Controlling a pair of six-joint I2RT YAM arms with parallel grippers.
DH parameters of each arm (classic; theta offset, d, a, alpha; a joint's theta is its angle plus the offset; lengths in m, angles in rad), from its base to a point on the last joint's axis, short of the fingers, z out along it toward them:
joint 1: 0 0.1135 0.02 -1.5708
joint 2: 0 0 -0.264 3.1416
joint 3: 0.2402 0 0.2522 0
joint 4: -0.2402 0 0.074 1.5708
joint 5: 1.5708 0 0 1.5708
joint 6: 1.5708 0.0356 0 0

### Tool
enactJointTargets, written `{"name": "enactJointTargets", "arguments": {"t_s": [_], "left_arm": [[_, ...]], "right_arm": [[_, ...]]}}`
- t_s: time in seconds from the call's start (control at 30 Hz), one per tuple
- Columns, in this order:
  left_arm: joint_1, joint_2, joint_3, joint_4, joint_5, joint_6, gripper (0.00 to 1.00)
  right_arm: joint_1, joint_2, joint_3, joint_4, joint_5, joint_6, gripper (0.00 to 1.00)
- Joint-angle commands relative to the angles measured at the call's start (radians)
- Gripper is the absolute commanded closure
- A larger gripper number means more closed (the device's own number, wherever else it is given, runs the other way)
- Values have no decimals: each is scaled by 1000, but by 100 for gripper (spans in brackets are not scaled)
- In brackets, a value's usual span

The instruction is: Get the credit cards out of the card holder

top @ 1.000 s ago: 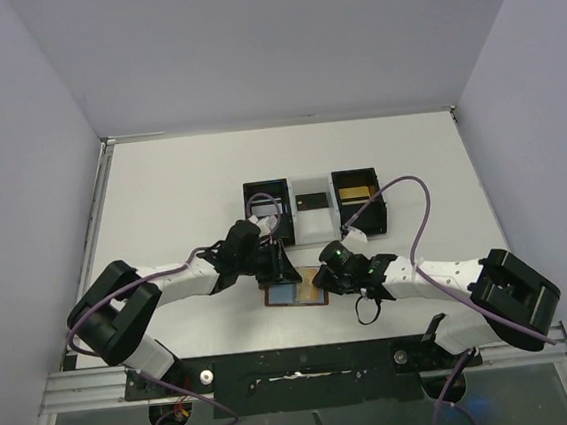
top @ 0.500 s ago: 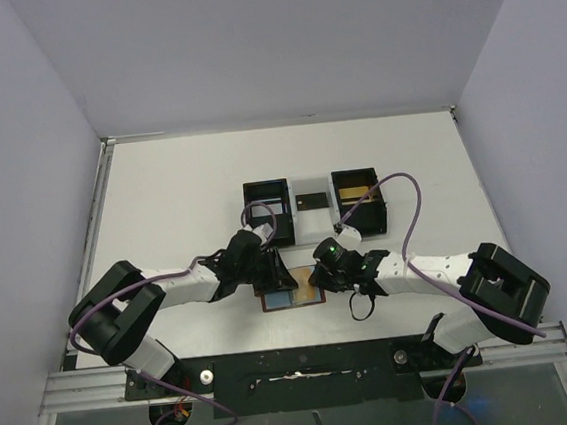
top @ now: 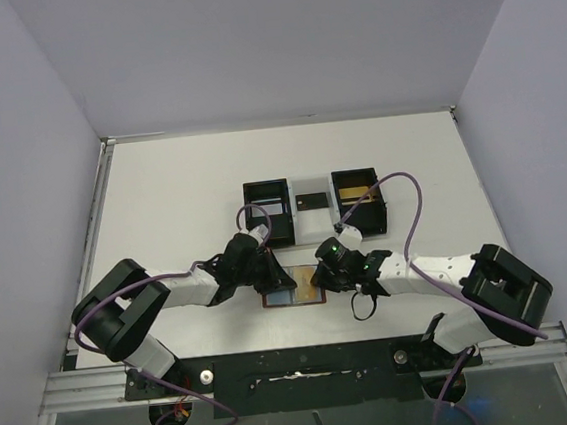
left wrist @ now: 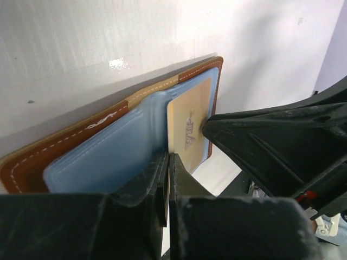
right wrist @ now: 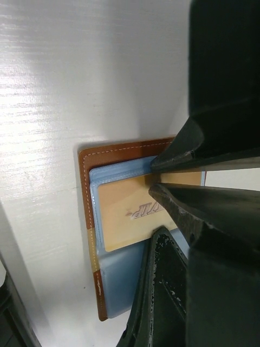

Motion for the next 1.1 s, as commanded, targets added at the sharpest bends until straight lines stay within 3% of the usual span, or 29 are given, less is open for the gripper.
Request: {"name": "enactJointTargets", "arguments": {"t_s": [0.0, 0.23, 0.43, 0.6, 0.8, 1.07], "left_arm": [[-1, -9, 14, 131, 35, -33, 100], [4, -40, 4, 40, -1, 22, 100], [13, -55, -38, 31, 7, 22, 100], [14, -59, -37, 23, 13, 31, 100], [14, -60, -15, -6, 18, 40, 100], [15, -58, 7, -30, 14, 54, 100]], "right_arm": [[-8, -28, -30, 17, -37, -29, 83], [-17, -60, -48, -23, -15, -13, 84], [-85, -88, -120, 69, -128, -34, 85], [-98, -164, -83, 20, -107, -79, 83], [-147, -204, -34, 36, -216, -153, 82], [-144, -67, 19, 162, -357, -148, 76]]}}
